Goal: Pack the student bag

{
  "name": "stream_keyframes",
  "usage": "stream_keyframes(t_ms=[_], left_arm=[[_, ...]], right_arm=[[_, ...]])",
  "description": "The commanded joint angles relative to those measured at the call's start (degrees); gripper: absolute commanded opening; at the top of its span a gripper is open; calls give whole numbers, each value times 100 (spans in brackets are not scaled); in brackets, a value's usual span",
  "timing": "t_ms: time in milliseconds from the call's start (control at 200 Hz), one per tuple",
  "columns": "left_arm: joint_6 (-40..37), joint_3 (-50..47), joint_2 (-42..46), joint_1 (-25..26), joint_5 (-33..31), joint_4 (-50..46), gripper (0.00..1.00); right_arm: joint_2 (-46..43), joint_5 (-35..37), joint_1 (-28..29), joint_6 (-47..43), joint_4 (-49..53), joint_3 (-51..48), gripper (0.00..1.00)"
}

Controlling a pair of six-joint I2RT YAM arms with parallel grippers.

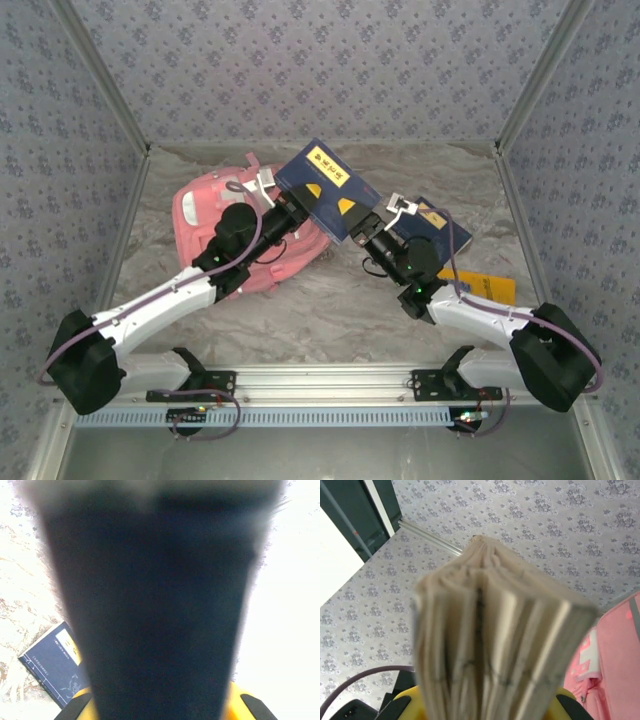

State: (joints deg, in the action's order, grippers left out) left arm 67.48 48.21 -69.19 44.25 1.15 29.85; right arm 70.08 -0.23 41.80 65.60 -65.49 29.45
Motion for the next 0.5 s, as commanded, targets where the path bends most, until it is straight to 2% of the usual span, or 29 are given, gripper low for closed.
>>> stream_keyframes(t_ms=[0, 70, 125, 230, 280, 350, 495], left_arm=[[-381, -19, 286, 30, -21, -388, 8], [-781, 174, 364, -48, -88, -1189, 26], [-1179, 448, 388, -122, -237, -2080, 35], [-1588, 801, 324, -476, -415, -3249, 48], [-1606, 888, 215, -753, -265, -3529, 49], [-1663, 1000, -18, -1136, 58, -3748, 50], [-1918, 1411, -803, -1694, 820, -3915, 50]], right_arm=[[-361, 72, -194, -88, -151, -68, 0], [-722, 108, -388, -170, 276, -306, 0], [-1203, 102, -571, -350, 1028, -412, 0], [-2317, 452, -757, -1007, 4086, -101, 0], [-2670, 737, -763, -1500, 5108, 106, 0], [-3019, 1071, -766, -1988, 5924, 227, 0], [-3562, 1135, -855, -2333, 6714, 172, 0]])
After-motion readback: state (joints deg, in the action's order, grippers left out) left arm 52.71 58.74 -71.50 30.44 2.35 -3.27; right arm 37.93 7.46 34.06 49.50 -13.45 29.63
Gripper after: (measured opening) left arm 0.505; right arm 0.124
